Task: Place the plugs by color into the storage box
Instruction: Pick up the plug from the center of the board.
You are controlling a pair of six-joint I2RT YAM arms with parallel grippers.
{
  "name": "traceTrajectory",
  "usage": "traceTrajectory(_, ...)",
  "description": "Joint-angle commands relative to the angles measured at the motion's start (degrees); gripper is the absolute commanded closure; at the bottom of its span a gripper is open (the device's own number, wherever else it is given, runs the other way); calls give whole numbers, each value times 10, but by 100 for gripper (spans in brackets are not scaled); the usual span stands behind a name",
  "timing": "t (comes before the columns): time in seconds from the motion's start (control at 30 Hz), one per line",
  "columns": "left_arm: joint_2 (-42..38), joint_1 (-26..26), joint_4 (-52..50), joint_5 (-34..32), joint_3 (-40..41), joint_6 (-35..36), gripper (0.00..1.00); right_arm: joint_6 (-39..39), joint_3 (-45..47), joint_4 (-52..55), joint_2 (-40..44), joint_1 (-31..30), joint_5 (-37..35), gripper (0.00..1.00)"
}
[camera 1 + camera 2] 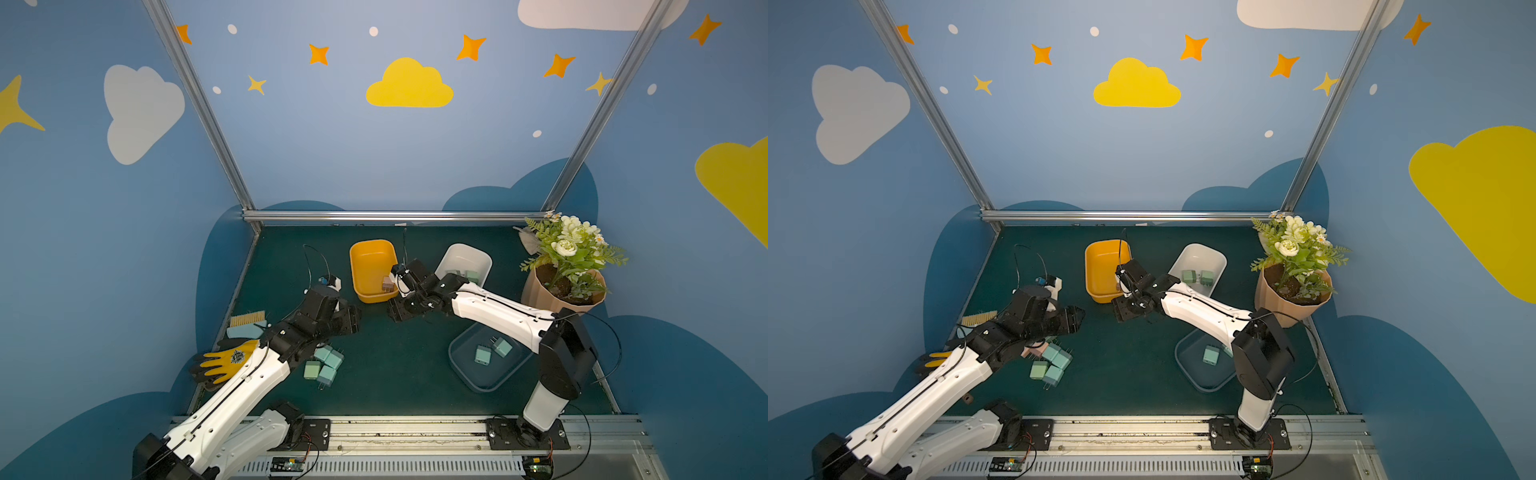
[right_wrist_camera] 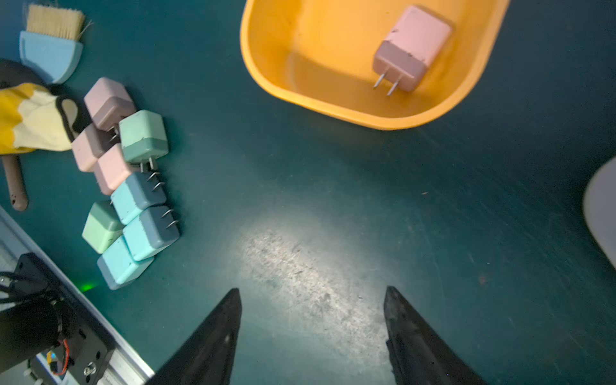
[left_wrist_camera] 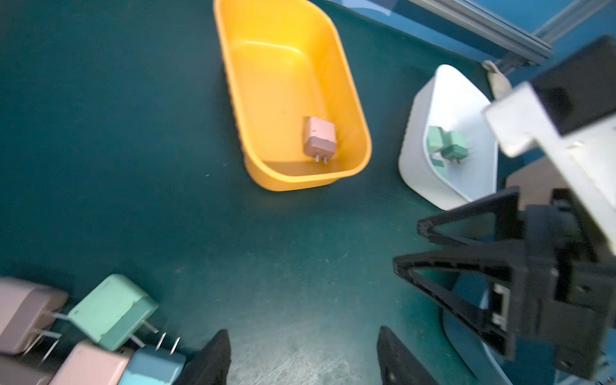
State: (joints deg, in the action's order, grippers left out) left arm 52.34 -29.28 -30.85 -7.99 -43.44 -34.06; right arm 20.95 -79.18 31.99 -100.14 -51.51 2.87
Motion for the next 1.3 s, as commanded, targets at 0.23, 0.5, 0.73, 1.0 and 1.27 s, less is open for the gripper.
traceTrajectory(0.23, -80, 65, -61, -93, 100, -184, 29, -33, -15, -11, 11, -33, 22, 31)
traceTrajectory(0.5, -79, 155, -15, -34, 173, -237, 28, -49, -31, 1, -14, -33, -7, 30)
traceTrajectory(0.73, -8, 216, 14, -21, 151, -229, 28, -48, -70, 28, -54, -32, 6, 30)
traceTrajectory(1.0, 32, 256, 53, -36, 140, -219, 29, -48, -60, -3, -44, -33, -36, 30)
traceTrajectory(1.27, 85, 282, 92, -28, 118, -173, 32, -41, -84, 2, -70, -32, -54, 30)
